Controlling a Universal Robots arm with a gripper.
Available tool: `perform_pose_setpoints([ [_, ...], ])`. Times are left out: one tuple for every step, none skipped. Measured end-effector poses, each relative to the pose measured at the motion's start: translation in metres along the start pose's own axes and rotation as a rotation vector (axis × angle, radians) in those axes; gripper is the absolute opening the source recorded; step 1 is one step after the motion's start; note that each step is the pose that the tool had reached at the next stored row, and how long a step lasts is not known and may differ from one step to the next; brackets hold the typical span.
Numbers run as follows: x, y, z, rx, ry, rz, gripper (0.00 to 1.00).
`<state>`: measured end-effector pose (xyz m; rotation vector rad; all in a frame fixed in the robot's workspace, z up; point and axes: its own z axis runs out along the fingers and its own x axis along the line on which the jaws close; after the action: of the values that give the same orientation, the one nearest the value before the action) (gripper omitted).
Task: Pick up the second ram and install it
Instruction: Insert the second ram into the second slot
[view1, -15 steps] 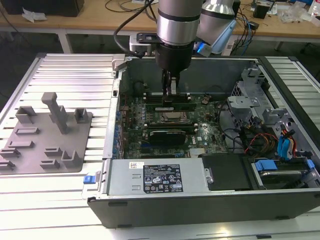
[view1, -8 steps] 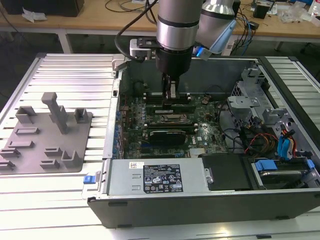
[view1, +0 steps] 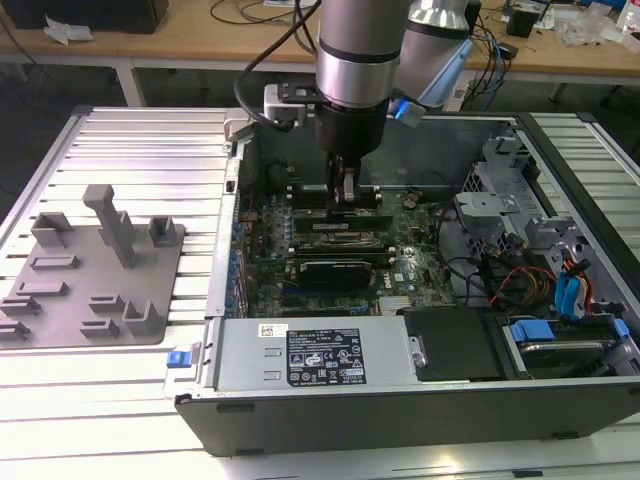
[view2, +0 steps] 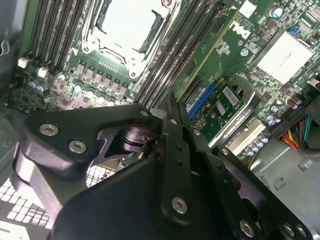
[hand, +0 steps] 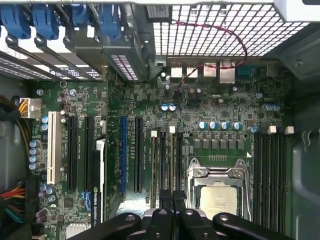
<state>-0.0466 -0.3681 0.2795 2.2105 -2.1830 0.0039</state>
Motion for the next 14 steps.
perform_pose_setpoints([
  [0.0000, -0.0017, 0.0012, 0.0000, -0.0001, 0.000, 0.09],
  [0.0000, -0.0030, 0.0021, -0.0001, 0.0000, 0.000, 0.09],
  [-0.0001, -0.0046, 0.0035, -0.0001, 0.0000, -0.002, 0.09],
  [-0.0001, -0.0060, 0.0046, 0.0000, 0.0000, -0.003, 0.09],
  [-0.0001, -0.0067, 0.0064, -0.0001, 0.0001, -0.003, 0.09],
  [-0.0002, -0.0068, 0.0091, -0.0001, -0.0001, -0.003, 0.09],
  [-0.0002, -0.0069, 0.0117, 0.0000, 0.0000, -0.003, 0.09],
  [-0.0003, -0.0069, 0.0125, -0.0001, 0.0000, -0.002, 0.09],
  [-0.0003, -0.0070, 0.0130, -0.0002, -0.0001, 0.001, 0.09],
  [-0.0003, -0.0070, 0.0143, -0.0005, -0.0003, 0.009, 0.09],
  [-0.0003, -0.0070, 0.0149, -0.0007, -0.0002, 0.012, 0.09],
  [-0.0003, -0.0070, 0.0149, -0.0007, -0.0001, 0.012, 0.09],
  [-0.0003, -0.0070, 0.0149, -0.0008, -0.0001, 0.012, 0.09],
  [-0.0003, -0.0070, 0.0150, -0.0007, -0.0002, 0.012, 0.09],
])
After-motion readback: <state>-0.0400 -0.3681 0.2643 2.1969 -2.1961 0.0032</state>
